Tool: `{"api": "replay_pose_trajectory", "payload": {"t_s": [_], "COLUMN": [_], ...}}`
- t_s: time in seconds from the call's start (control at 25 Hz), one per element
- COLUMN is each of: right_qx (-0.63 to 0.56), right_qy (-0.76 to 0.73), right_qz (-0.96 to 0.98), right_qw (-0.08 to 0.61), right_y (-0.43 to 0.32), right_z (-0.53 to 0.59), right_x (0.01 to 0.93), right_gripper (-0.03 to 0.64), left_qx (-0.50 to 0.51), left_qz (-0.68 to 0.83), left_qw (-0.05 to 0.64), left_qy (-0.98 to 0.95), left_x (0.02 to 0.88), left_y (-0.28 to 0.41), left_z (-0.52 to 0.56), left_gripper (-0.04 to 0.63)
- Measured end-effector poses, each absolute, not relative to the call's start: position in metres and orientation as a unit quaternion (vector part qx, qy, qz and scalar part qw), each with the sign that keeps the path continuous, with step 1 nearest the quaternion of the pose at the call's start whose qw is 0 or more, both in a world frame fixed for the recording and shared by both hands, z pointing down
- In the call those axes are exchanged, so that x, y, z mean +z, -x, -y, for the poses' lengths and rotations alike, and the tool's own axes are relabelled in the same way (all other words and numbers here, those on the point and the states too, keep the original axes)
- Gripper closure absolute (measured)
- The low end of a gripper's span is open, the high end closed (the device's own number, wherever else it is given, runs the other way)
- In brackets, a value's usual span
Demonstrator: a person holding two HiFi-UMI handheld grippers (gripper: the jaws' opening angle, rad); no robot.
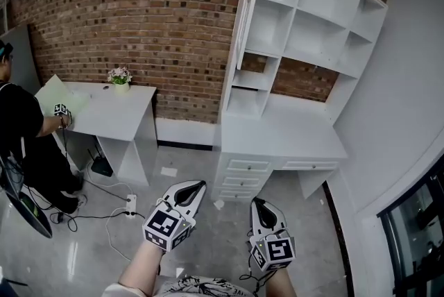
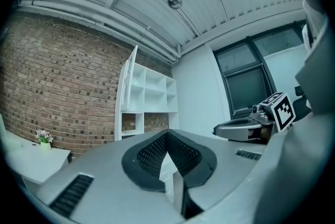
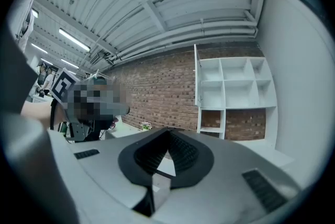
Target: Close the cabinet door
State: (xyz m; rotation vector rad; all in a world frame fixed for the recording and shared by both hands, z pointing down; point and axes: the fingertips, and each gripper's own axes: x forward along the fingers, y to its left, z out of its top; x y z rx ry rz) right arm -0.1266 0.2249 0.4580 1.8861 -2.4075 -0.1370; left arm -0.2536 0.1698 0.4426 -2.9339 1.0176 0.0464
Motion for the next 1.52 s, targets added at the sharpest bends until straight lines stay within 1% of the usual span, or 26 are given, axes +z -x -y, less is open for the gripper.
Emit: {"api": "replay_pose_trajectory", "payload": {"t_s": [0.16,0.32,0.68,1.04,1.24,1.4,1.52], "right_qx": [-0.047,-0.044,-0.043,-0.050,-0.070,-0.069,-0.061], "right_qy": [-0.616,-0.611,-0.625,-0.604,-0.589,-0.580,-0.562], "right_qz": [0.784,0.788,0.777,0.795,0.804,0.811,0.824], "right_qw": [0.050,0.059,0.057,0.030,0.038,0.038,0.034], "right_y": [0.146,0.161,0.128,0.041,-0.009,-0.055,-0.078], "right_z": [-0.213,-0.200,-0.150,-0.056,0.000,0.042,0.066], "right_x": [0.464,0.469,0.479,0.451,0.434,0.437,0.432], "right_gripper": [0.611,0.611,0.611,0.611,0.610,0.609,0.610], "left_qx": [0.010,0.006,0.001,0.013,0.030,0.033,0.028], "left_qz": [-0.320,-0.321,-0.332,-0.366,-0.389,-0.401,-0.405], "left_qw": [0.018,0.003,-0.001,0.019,0.023,0.024,0.037], "left_qy": [0.947,0.947,0.943,0.930,0.920,0.915,0.913], "left_x": [0.448,0.457,0.472,0.448,0.435,0.435,0.428], "left_y": [0.270,0.279,0.264,0.190,0.148,0.108,0.087], "left_z": [-0.158,-0.141,-0.096,-0.015,0.039,0.078,0.100], "left_gripper": [0.581,0.581,0.581,0.581,0.581,0.581,0.581]}}
